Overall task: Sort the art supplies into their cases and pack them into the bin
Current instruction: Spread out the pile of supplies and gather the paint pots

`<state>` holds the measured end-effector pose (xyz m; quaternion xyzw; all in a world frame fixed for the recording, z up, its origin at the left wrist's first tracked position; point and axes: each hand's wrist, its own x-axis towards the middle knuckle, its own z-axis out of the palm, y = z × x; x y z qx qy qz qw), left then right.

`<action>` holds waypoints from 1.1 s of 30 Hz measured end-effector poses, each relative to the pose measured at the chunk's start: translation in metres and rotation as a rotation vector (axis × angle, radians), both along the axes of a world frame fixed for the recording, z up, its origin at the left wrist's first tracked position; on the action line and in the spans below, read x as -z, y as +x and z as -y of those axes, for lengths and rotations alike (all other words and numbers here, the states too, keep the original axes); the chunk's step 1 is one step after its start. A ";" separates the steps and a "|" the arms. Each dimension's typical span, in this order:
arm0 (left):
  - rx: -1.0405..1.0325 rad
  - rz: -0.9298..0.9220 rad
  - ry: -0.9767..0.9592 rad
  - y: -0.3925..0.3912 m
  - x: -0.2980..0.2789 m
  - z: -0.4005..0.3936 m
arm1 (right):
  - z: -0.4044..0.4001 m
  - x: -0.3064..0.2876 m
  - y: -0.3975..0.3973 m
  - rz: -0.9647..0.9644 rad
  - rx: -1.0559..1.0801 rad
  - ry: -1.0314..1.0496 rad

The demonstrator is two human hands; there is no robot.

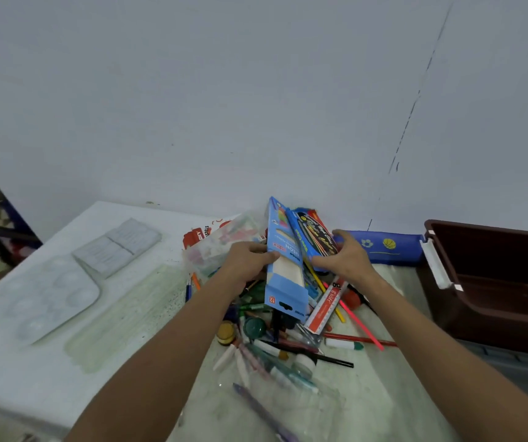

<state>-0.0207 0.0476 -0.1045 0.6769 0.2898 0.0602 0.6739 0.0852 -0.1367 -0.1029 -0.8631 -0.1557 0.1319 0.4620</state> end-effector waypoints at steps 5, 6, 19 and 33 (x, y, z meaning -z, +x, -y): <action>-0.121 0.108 0.043 -0.040 -0.024 -0.046 | -0.045 -0.024 -0.030 0.148 -0.111 0.146; -0.169 0.134 0.059 -0.052 -0.029 -0.061 | -0.058 -0.028 -0.037 0.159 -0.143 0.173; -0.737 -0.004 0.175 -0.254 -0.026 -0.243 | -0.294 -0.015 -0.134 0.173 -0.548 0.069; -0.733 -0.435 0.451 -0.283 0.041 -0.276 | -0.372 0.044 -0.162 0.327 -0.632 -0.241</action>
